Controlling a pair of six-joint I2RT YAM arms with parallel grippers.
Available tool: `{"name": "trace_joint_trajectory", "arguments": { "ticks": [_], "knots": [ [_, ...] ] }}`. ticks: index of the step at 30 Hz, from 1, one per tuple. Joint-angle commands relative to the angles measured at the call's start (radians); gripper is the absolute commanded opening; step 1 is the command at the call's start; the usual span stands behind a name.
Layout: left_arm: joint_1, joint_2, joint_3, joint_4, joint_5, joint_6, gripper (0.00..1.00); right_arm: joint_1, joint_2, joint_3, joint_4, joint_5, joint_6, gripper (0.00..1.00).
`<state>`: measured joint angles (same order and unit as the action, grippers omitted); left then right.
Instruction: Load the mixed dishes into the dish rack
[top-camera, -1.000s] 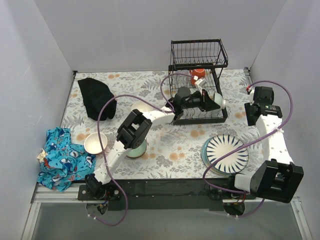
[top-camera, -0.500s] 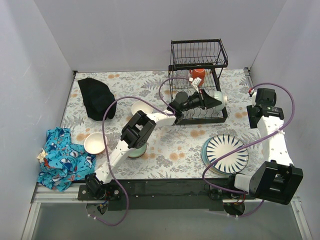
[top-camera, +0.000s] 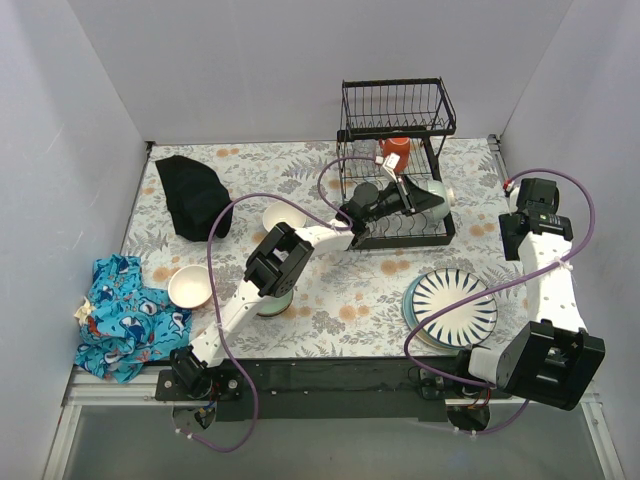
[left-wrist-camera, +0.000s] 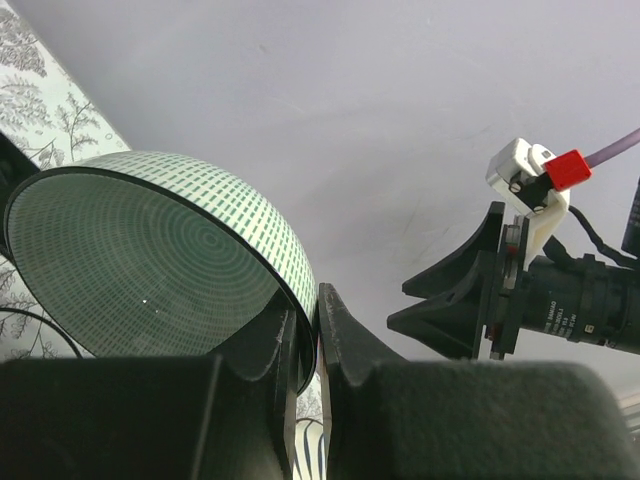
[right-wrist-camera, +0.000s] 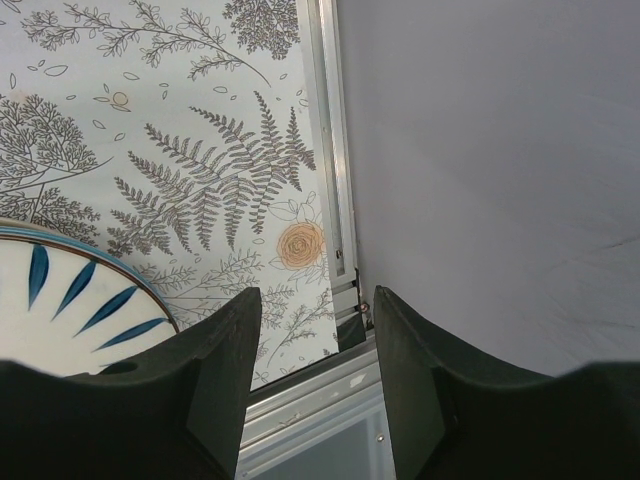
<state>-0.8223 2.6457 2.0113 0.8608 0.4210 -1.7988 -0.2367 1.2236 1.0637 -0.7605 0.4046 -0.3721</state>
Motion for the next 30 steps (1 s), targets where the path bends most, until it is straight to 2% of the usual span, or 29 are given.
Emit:
{"name": "trace_joint_trajectory", "arguments": {
  "ticks": [1, 16, 17, 19, 21, 28, 30],
  "knots": [
    [-0.005, 0.010, 0.052, 0.014, -0.022, -0.020, 0.00, -0.009, -0.022, 0.013, 0.001, -0.009, -0.010, 0.57],
    [-0.005, 0.040, 0.024, -0.020, -0.011, -0.022, 0.00, -0.021, -0.030, -0.024, 0.001, -0.030, -0.007, 0.57],
    [-0.005, 0.028, 0.024, -0.032, -0.011, -0.019, 0.09, -0.021, -0.029, -0.024, 0.001, -0.032, -0.005, 0.57],
    [-0.003, 0.014, 0.018, -0.057, -0.014, -0.013, 0.38, -0.021, -0.027, -0.021, 0.003, -0.038, -0.001, 0.57],
    [-0.001, -0.013, 0.017, -0.062, -0.007, 0.041, 0.52, -0.021, -0.026, -0.015, 0.003, -0.047, 0.002, 0.57],
    [0.009, -0.130, -0.017, -0.140, 0.024, 0.171, 0.72, -0.021, -0.032, 0.001, 0.003, -0.079, 0.028, 0.57],
    [0.017, -0.182, -0.029, -0.217, 0.018, 0.203, 0.78, -0.021, -0.035, 0.004, 0.003, -0.090, 0.041, 0.57]
  ]
}}
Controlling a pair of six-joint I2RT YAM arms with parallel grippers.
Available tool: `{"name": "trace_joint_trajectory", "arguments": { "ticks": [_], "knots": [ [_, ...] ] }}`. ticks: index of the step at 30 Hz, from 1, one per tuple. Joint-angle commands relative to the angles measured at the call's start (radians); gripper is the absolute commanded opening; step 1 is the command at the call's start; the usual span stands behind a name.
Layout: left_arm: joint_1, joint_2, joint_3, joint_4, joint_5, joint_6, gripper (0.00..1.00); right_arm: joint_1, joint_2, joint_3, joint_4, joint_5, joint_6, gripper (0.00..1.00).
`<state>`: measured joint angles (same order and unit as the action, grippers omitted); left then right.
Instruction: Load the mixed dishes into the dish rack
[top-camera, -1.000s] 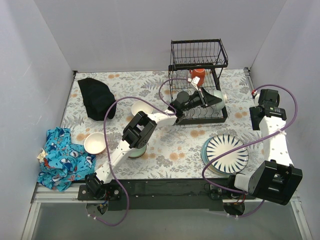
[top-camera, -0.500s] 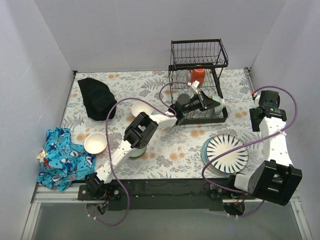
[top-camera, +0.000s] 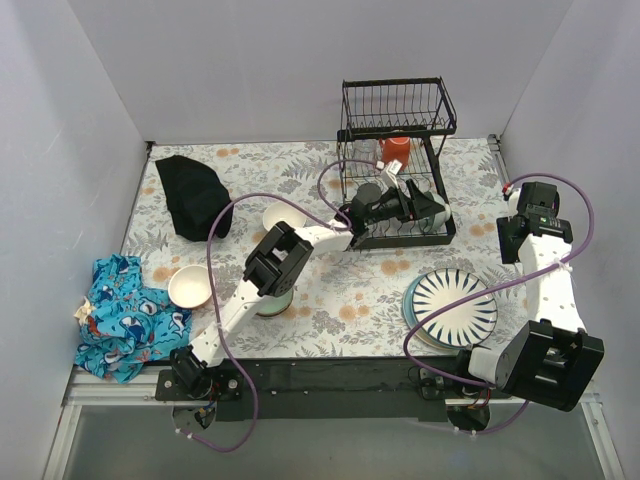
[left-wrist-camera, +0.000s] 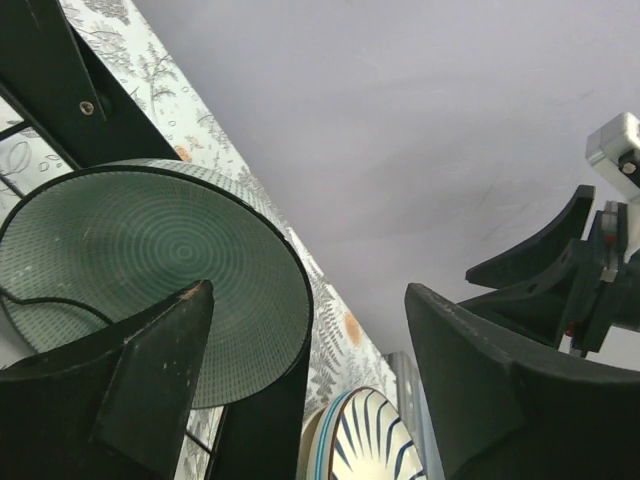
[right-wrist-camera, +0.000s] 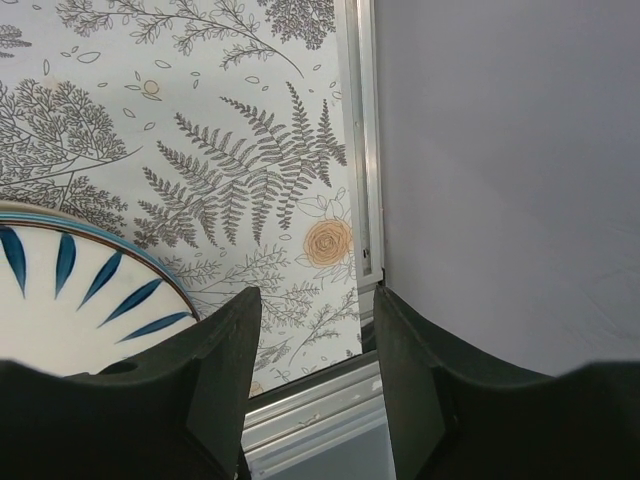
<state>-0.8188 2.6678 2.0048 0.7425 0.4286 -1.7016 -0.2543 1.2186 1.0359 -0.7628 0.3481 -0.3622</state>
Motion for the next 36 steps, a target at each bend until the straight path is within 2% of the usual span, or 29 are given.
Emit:
{"name": "trace_joint_trajectory", "arguments": {
  "ticks": [1, 5, 6, 7, 10, 13, 14, 17, 18, 20, 21, 25, 26, 27, 28, 29, 30, 31, 32, 33, 36],
  "knots": [
    [0.017, -0.219, -0.032, -0.126, 0.006, 0.121, 0.80, -0.003, -0.028, 0.033, 0.005, -0.038, 0.034, 0.57],
    [0.039, -0.301, -0.112, -0.227, -0.008, 0.224, 0.83, -0.003, -0.030, 0.036, 0.007, -0.061, 0.057, 0.57],
    [0.043, -0.318, -0.130, -0.257, 0.004, 0.240, 0.89, -0.005, -0.028, 0.038, 0.008, -0.075, 0.068, 0.57],
    [0.046, -0.356, -0.149, -0.275, 0.013, 0.255, 0.98, -0.003, -0.028, 0.042, 0.008, -0.083, 0.071, 0.57],
    [0.053, -0.423, -0.256, -0.334, 0.076, 0.344, 0.98, -0.003, -0.030, 0.061, 0.008, -0.110, 0.089, 0.58],
    [0.055, -0.554, -0.412, -0.411, 0.139, 0.468, 0.97, -0.003, -0.031, 0.076, 0.008, -0.144, 0.104, 0.58],
    [0.055, -0.630, -0.447, -0.442, 0.163, 0.509, 0.94, -0.003, -0.031, 0.078, 0.010, -0.156, 0.109, 0.58],
    [0.055, -0.758, -0.593, -0.606, 0.206, 0.692, 0.90, -0.003, -0.036, 0.069, 0.011, -0.204, 0.120, 0.58],
    [0.055, -0.829, -0.613, -0.735, 0.208, 0.820, 0.84, -0.003, -0.036, 0.066, 0.011, -0.230, 0.120, 0.58],
    [0.059, -0.902, -0.667, -0.868, 0.187, 0.914, 0.79, -0.003, -0.037, 0.062, 0.013, -0.261, 0.124, 0.58],
    [0.066, -0.964, -0.672, -1.000, 0.190, 0.969, 0.74, -0.003, -0.034, 0.065, 0.013, -0.294, 0.126, 0.58],
    [0.130, -1.097, -0.624, -1.319, 0.134, 1.231, 0.70, -0.002, -0.041, 0.095, 0.013, -0.437, 0.121, 0.58],
    [0.176, -1.121, -0.586, -1.382, 0.136, 1.282, 0.70, -0.002, -0.042, 0.098, 0.014, -0.460, 0.120, 0.58],
    [0.200, -1.138, -0.560, -1.537, 0.165, 1.345, 0.70, -0.002, -0.038, 0.102, 0.017, -0.501, 0.126, 0.58],
    [0.223, -1.167, -0.537, -1.625, 0.170, 1.434, 0.70, -0.002, -0.033, 0.105, 0.014, -0.529, 0.123, 0.58],
    [0.240, -1.183, -0.508, -1.704, 0.151, 1.567, 0.70, 0.000, -0.030, 0.107, 0.005, -0.563, 0.117, 0.58],
    [0.241, -1.200, -0.512, -1.835, 0.101, 1.639, 0.70, 0.001, -0.019, 0.111, 0.000, -0.624, 0.108, 0.58],
    [0.244, -1.251, -0.529, -1.895, 0.084, 1.698, 0.70, 0.003, -0.011, 0.118, -0.006, -0.653, 0.103, 0.58],
    [0.244, -1.281, -0.553, -1.945, 0.061, 1.818, 0.67, 0.010, -0.005, 0.121, -0.010, -0.679, 0.095, 0.58],
    [0.244, -1.322, -0.633, -1.980, 0.024, 1.844, 0.66, 0.018, 0.010, 0.125, -0.026, -0.723, 0.086, 0.58],
    [0.248, -1.456, -0.750, -2.005, -0.089, 1.901, 0.66, 0.058, 0.025, 0.128, -0.021, -0.726, 0.057, 0.58]
  ]
}}
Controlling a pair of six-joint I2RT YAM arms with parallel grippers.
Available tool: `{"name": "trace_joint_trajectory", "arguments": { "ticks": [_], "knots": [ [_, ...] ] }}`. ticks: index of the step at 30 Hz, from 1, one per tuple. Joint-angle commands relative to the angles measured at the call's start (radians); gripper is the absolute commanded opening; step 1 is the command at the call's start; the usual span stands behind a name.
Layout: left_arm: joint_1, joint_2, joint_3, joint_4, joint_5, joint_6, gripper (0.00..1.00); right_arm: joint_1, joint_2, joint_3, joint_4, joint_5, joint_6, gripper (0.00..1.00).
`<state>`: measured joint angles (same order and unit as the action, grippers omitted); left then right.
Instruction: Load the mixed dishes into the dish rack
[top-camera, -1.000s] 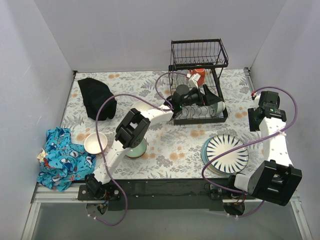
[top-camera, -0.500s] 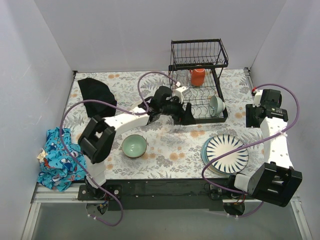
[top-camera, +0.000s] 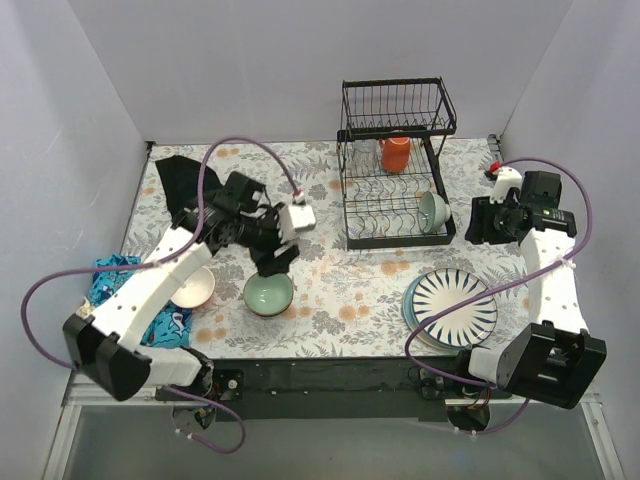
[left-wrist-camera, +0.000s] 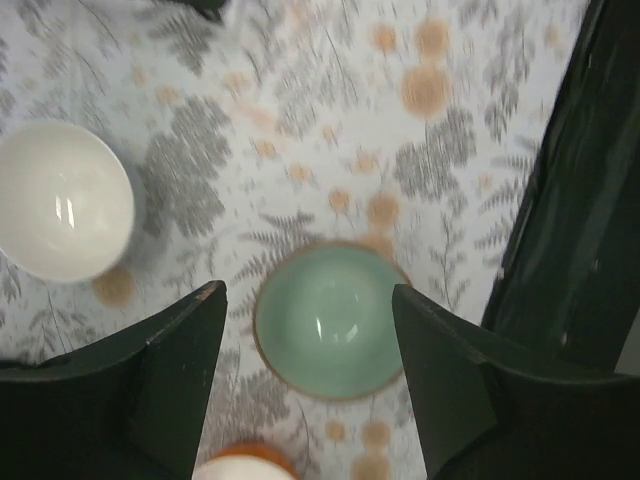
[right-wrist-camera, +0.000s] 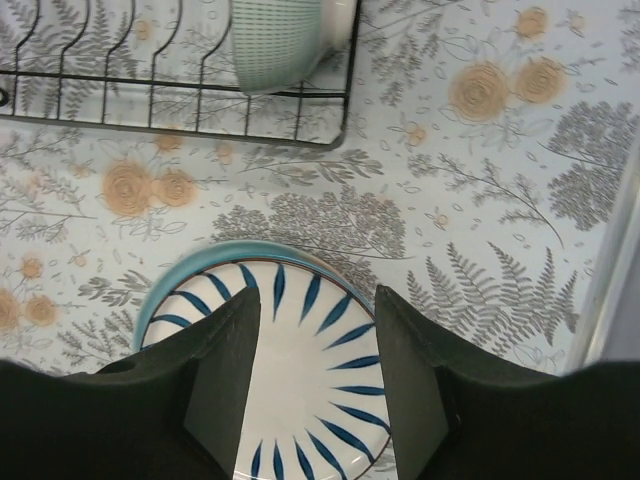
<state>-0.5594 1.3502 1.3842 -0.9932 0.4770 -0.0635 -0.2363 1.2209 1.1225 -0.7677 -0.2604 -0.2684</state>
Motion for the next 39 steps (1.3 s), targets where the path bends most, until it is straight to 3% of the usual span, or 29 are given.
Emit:
{"name": "trace_joint_trajectory", "arguments": {
  "ticks": [1, 4, 8, 17, 21, 32, 36, 37, 39],
  "knots": [
    [-0.011, -0.157, -0.137, -0.280, -0.181, 0.264, 0.66, 0.049, 0.026, 0.043, -0.015, -0.112, -0.037, 0.58],
    [0.007, -0.175, -0.161, -0.340, -0.274, 0.232, 0.65, 0.066, 0.034, 0.051, -0.016, -0.117, -0.031, 0.58],
    [0.140, -0.174, -0.220, -0.378, -0.397, 0.197, 0.62, 0.074, 0.029, 0.045, -0.013, -0.119, -0.015, 0.58],
    [0.387, -0.022, -0.315, -0.231, -0.482, 0.107, 0.61, 0.078, 0.014, 0.010, 0.002, -0.128, 0.015, 0.59],
    [0.401, 0.016, -0.367, -0.124, -0.512, 0.093, 0.61, 0.080, 0.012, 0.019, 0.004, -0.117, 0.014, 0.59],
    [0.401, 0.113, -0.428, -0.042, -0.538, 0.085, 0.51, 0.078, -0.049, -0.047, 0.010, -0.089, 0.017, 0.59],
    [0.403, 0.141, -0.447, -0.018, -0.572, 0.093, 0.33, 0.078, -0.064, -0.061, 0.011, -0.074, 0.020, 0.59],
    [0.403, 0.150, -0.445, -0.016, -0.577, 0.096, 0.16, 0.080, -0.066, -0.062, 0.011, -0.069, 0.020, 0.59],
    [0.403, 0.153, -0.435, -0.024, -0.595, 0.094, 0.02, 0.080, -0.069, -0.063, 0.015, -0.056, 0.021, 0.59]
  ]
}}
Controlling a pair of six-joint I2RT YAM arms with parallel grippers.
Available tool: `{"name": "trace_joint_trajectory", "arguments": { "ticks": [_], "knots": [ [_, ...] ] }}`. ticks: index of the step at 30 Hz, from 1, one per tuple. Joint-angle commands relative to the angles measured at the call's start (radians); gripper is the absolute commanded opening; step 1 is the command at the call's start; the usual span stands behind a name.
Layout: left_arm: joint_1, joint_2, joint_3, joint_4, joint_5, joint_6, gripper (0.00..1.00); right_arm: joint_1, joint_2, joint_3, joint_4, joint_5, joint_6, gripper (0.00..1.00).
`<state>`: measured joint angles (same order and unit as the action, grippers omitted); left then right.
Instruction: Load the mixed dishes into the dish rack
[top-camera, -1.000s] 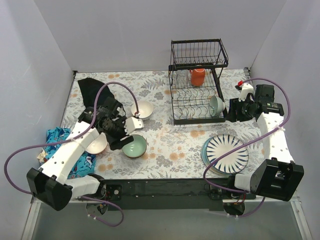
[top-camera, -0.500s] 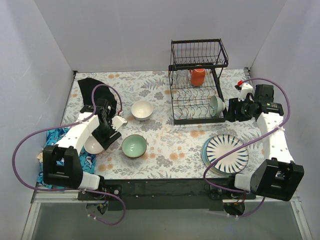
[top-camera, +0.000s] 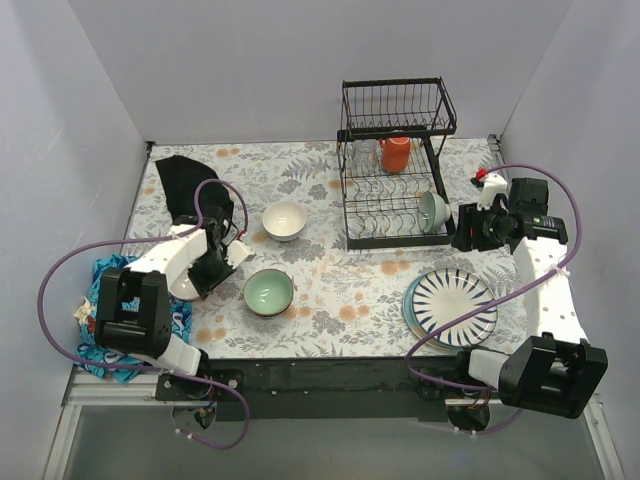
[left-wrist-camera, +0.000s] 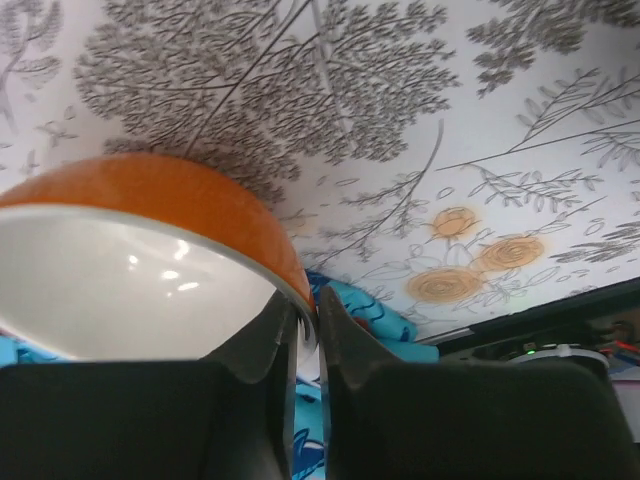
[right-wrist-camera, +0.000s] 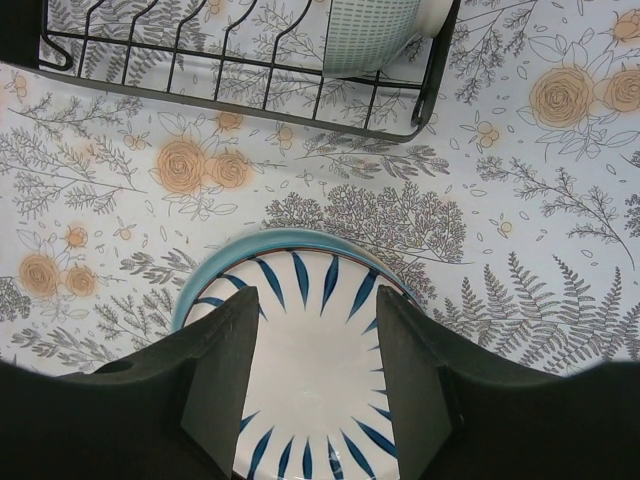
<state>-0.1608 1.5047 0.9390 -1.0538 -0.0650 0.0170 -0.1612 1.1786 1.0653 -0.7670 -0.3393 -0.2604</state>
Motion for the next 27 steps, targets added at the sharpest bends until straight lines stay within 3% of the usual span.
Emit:
{"name": "trace_joint_trajectory", "arguments": {
  "ticks": [1, 4, 8, 12, 15, 16, 18, 21, 22, 24, 25, 27],
  "knots": [
    [0.004, -0.004, 0.026, 0.022, -0.050, 0.012, 0.00, 0.003, -0.027, -0.004, 0.014, 0.026, 0.013, 0.59],
    [0.003, -0.017, 0.179, -0.121, 0.008, 0.003, 0.00, 0.005, -0.027, 0.002, 0.015, 0.042, 0.010, 0.59],
    [0.003, 0.021, 0.620, -0.337, 0.120, -0.002, 0.00, 0.005, -0.030, 0.004, 0.012, 0.065, 0.007, 0.59],
    [-0.043, 0.097, 0.884, -0.336, 0.227, 0.001, 0.00, 0.003, -0.024, -0.001, 0.014, 0.085, 0.006, 0.59],
    [-0.072, 0.182, 1.015, -0.331, 0.448, -0.055, 0.00, 0.005, -0.025, -0.001, 0.015, 0.135, -0.003, 0.59],
    [-0.086, 0.205, 1.043, -0.298, 0.591, -0.084, 0.00, 0.003, -0.025, -0.001, 0.021, 0.160, 0.000, 0.59],
    [-0.143, 0.235, 1.054, -0.215, 0.721, -0.205, 0.00, 0.002, -0.022, 0.008, 0.023, 0.241, 0.004, 0.59],
    [-0.234, 0.188, 0.954, 0.076, 0.933, -0.323, 0.00, 0.002, -0.025, 0.030, 0.029, 0.377, 0.026, 0.59],
    [-0.258, 0.166, 0.846, 0.289, 0.965, -0.427, 0.00, -0.001, -0.025, 0.035, 0.029, 0.402, 0.027, 0.60],
    [-0.320, 0.128, 0.727, 0.507, 1.024, -0.524, 0.00, 0.000, -0.028, 0.045, 0.026, 0.468, 0.030, 0.60],
    [-0.338, 0.115, 0.636, 0.710, 1.033, -0.652, 0.00, -0.001, -0.028, 0.050, 0.023, 0.485, 0.026, 0.60],
    [-0.373, 0.127, 0.577, 0.893, 1.076, -0.783, 0.00, -0.003, -0.031, 0.058, 0.014, 0.540, 0.013, 0.60]
  ]
}}
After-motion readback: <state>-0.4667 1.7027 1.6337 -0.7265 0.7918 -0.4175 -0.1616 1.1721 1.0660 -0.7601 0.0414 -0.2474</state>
